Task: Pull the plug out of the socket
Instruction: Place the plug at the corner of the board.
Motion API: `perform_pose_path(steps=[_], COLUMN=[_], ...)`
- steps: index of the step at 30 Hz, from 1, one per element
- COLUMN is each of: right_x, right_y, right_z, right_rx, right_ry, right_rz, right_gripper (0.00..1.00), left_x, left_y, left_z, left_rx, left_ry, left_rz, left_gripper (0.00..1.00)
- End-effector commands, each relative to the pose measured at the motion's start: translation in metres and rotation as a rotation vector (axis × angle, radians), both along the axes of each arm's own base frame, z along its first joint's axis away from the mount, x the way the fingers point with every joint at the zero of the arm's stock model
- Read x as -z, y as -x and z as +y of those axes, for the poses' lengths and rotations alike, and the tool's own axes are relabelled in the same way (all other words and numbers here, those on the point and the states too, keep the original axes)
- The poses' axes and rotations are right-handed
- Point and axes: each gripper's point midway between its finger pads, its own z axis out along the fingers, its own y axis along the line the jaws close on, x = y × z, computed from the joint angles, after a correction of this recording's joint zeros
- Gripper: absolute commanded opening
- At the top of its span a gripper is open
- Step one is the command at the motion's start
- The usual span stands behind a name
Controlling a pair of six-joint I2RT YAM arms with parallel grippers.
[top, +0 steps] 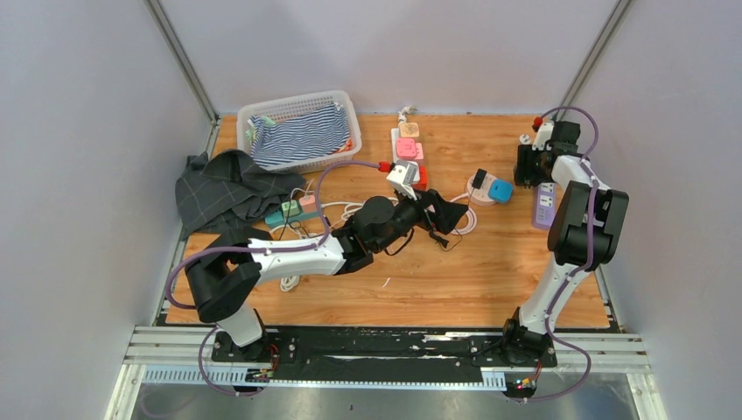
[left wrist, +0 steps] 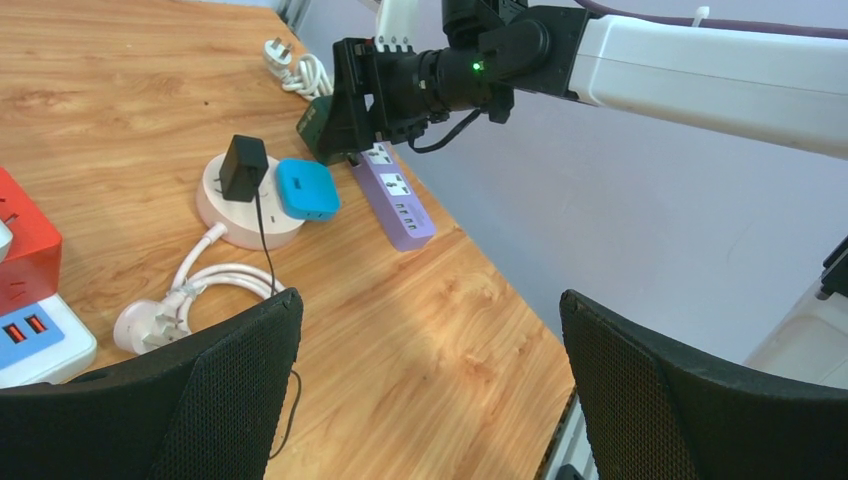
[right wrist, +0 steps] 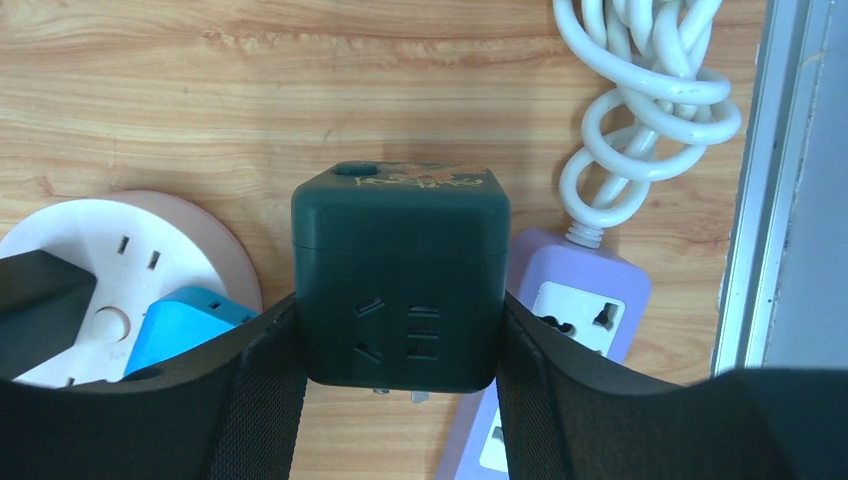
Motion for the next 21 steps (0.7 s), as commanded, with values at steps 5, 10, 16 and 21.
perform_pose_path(steps=[5,10,16,21], right_x=[0.005,0.01,0.009,0.004], right_y=[-0.006,-0.006,-0.006,-0.005], right_z=[-0.003,-0.002,-0.002,0.0], right_rx=[0.013,0.011,0.012,0.011], right_ry=[0.045,0.047,0.041,0.038], right_rz=[0.044,0.057,0.058,0.048], right_gripper=[0.3,0.46,0.54,0.65], left_x=[0.005,0.007,0.007,0.008], left_y=[0.001,0.0,0.002,0.002], left_z=[-0.007,-0.009,-0.011,-0.013], left_rx=[0.011,0.015,0.027,0.034], left_ry=[-0.007,-0.012,-0.011,-0.011], left_rz=[-0.017,-0.015,-0.014,-0.013], left_gripper=[1.0,1.0,1.0,1.0])
